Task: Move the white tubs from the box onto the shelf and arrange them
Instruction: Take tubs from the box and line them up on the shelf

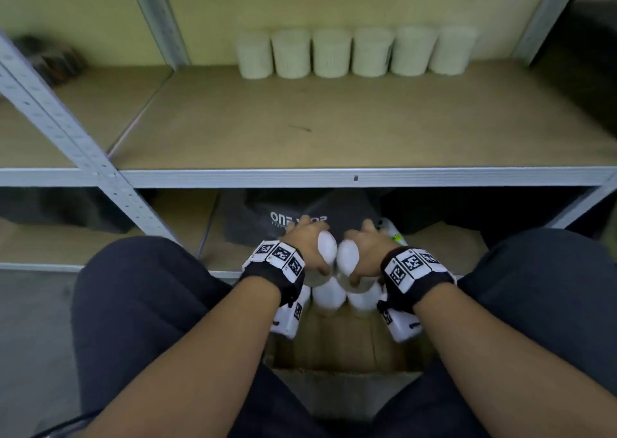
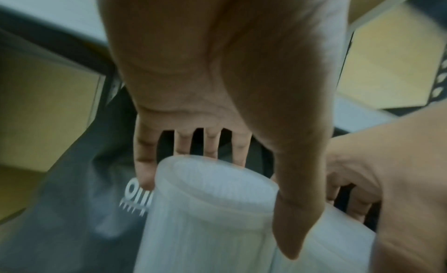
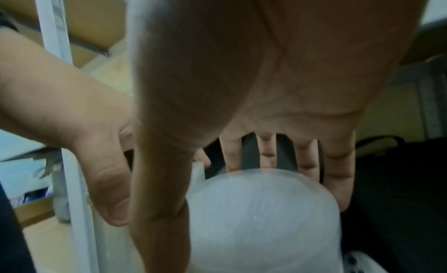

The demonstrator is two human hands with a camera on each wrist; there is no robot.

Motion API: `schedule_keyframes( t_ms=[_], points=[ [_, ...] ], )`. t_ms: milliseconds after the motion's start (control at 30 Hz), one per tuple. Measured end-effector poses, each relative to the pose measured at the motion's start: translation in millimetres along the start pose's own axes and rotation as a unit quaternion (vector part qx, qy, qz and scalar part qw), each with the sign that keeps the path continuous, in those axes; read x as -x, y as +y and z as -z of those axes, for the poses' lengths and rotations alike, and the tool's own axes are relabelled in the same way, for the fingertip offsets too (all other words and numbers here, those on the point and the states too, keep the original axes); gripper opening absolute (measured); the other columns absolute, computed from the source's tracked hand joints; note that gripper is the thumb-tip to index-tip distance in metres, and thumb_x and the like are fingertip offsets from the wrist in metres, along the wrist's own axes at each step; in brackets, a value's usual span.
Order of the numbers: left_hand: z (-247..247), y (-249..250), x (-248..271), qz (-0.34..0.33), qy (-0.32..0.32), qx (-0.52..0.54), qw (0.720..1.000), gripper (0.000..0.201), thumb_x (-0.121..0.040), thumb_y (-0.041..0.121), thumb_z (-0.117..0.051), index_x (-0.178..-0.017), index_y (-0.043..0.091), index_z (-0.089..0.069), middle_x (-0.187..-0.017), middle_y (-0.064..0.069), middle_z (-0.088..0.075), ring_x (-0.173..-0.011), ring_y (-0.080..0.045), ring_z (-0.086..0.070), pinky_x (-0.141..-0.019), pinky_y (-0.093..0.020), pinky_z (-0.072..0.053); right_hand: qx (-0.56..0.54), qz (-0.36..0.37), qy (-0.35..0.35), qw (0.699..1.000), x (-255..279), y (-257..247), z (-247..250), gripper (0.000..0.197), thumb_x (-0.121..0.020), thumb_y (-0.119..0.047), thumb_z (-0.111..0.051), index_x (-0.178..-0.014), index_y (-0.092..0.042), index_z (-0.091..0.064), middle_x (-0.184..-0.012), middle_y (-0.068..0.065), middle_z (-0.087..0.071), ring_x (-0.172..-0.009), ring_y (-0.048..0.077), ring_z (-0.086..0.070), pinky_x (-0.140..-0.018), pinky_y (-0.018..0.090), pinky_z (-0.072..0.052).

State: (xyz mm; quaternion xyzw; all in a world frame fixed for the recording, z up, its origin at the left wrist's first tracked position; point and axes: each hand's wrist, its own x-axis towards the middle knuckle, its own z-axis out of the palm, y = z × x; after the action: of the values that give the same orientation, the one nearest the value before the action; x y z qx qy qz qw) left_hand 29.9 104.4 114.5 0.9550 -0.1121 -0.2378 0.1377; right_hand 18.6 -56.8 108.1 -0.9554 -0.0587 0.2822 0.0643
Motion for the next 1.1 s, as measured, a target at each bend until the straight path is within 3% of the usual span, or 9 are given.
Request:
schedule_keyframes(
  t_ms=[133, 300, 400, 500, 600, 767, 867, 1000, 1100],
  points=[
    [45, 16, 20, -0.021, 0.024, -0.008, 0.999, 0.091, -0.057, 0.041, -0.082, -0.137, 0.032, -0.039, -0.127, -0.003, -0.038, -0.121, -0.031, -0.039, -0.093, -0.05, -0.049, -0.017, 0.008, 0.053, 0.998, 35, 1, 45, 0.089, -0.055, -0.044, -0.081, -0.132, -0.035, -0.038, -0.125, 0.004, -0.03, -0.115, 0.036, -0.038, -0.091, 0.049, -0.049],
    [92, 37, 42, -0.061, 0.079, -0.011, 0.995, 0.089, -0.06, 0.04, -0.082, -0.138, 0.028, -0.041, -0.135, -0.005, -0.044, -0.125, -0.028, -0.044, -0.097, -0.041, -0.049, -0.042, 0.027, 0.11, 0.993, 76, 4, 90, 0.091, -0.057, -0.038, -0.082, -0.137, -0.034, -0.039, -0.128, 0.003, -0.032, -0.12, 0.032, -0.037, -0.088, 0.045, -0.052],
    [117, 47, 52, -0.089, 0.109, -0.002, 0.99, 0.085, -0.057, 0.042, -0.081, -0.133, 0.029, -0.046, -0.132, -0.004, -0.05, -0.119, -0.026, -0.05, -0.094, -0.038, -0.05, -0.05, 0.043, 0.151, 0.986, 97, 4, 114, 0.083, -0.057, -0.033, -0.081, -0.132, -0.033, -0.044, -0.124, 0.002, -0.037, -0.118, 0.032, -0.04, -0.077, 0.038, -0.053],
    [139, 53, 60, -0.103, 0.129, 0.007, 0.986, 0.086, -0.058, 0.041, -0.081, -0.134, 0.029, -0.045, -0.132, -0.001, -0.05, -0.118, -0.023, -0.051, -0.095, -0.04, -0.049, -0.061, 0.052, 0.2, 0.976, 113, 6, 135, 0.087, -0.057, -0.035, -0.08, -0.135, -0.035, -0.041, -0.129, 0.0, -0.042, -0.121, 0.029, -0.042, -0.093, 0.042, -0.047],
    [158, 57, 63, -0.112, 0.154, 0.028, 0.981, 0.089, -0.06, 0.041, -0.08, -0.139, 0.029, -0.041, -0.14, 0.002, -0.047, -0.125, -0.02, -0.047, -0.1, -0.038, -0.046, -0.078, 0.06, 0.24, 0.966, 124, 8, 154, 0.089, -0.058, -0.036, -0.08, -0.138, -0.035, -0.04, -0.134, -0.001, -0.042, -0.126, 0.027, -0.04, -0.099, 0.043, -0.044],
    [180, 66, 59, -0.095, 0.195, 0.066, 0.974, 0.078, -0.059, 0.04, -0.081, -0.127, 0.025, -0.046, -0.123, 0.003, -0.053, -0.105, -0.019, -0.054, -0.083, -0.033, -0.05, -0.102, 0.055, 0.281, 0.953, 120, 12, 175, 0.082, -0.059, -0.036, -0.081, -0.134, -0.035, -0.046, -0.128, -0.001, -0.045, -0.123, 0.028, -0.039, -0.1, 0.041, -0.042],
    [186, 70, 52, -0.088, 0.208, 0.065, 0.972, 0.07, -0.06, 0.038, -0.082, -0.12, 0.022, -0.049, -0.117, 0.002, -0.051, -0.095, -0.018, -0.051, -0.071, -0.028, -0.042, -0.119, 0.053, 0.292, 0.948, 109, 16, 182, 0.077, -0.059, -0.035, -0.082, -0.13, -0.034, -0.05, -0.126, -0.002, -0.045, -0.122, 0.026, -0.04, -0.098, 0.04, -0.043],
    [188, 72, 36, -0.077, 0.21, 0.071, 0.972, 0.067, -0.06, 0.038, -0.08, -0.118, 0.022, -0.052, -0.118, 0.001, -0.053, -0.094, -0.017, -0.051, -0.069, -0.027, -0.04, -0.152, 0.057, 0.305, 0.938, 90, 22, 185, 0.065, -0.061, -0.031, -0.082, -0.121, -0.029, -0.057, -0.118, -0.004, -0.046, -0.116, 0.021, -0.046, -0.094, 0.033, -0.044],
    [188, 72, 25, -0.069, 0.208, 0.07, 0.973, 0.068, -0.06, 0.038, -0.08, -0.12, 0.023, -0.052, -0.121, 0.0, -0.054, -0.096, -0.017, -0.051, -0.072, -0.029, -0.043, -0.168, 0.059, 0.307, 0.935, 74, 25, 184, 0.056, -0.064, -0.03, -0.081, -0.117, -0.024, -0.061, -0.122, -0.002, -0.048, -0.117, 0.02, -0.047, -0.094, 0.029, -0.041]
  ],
)
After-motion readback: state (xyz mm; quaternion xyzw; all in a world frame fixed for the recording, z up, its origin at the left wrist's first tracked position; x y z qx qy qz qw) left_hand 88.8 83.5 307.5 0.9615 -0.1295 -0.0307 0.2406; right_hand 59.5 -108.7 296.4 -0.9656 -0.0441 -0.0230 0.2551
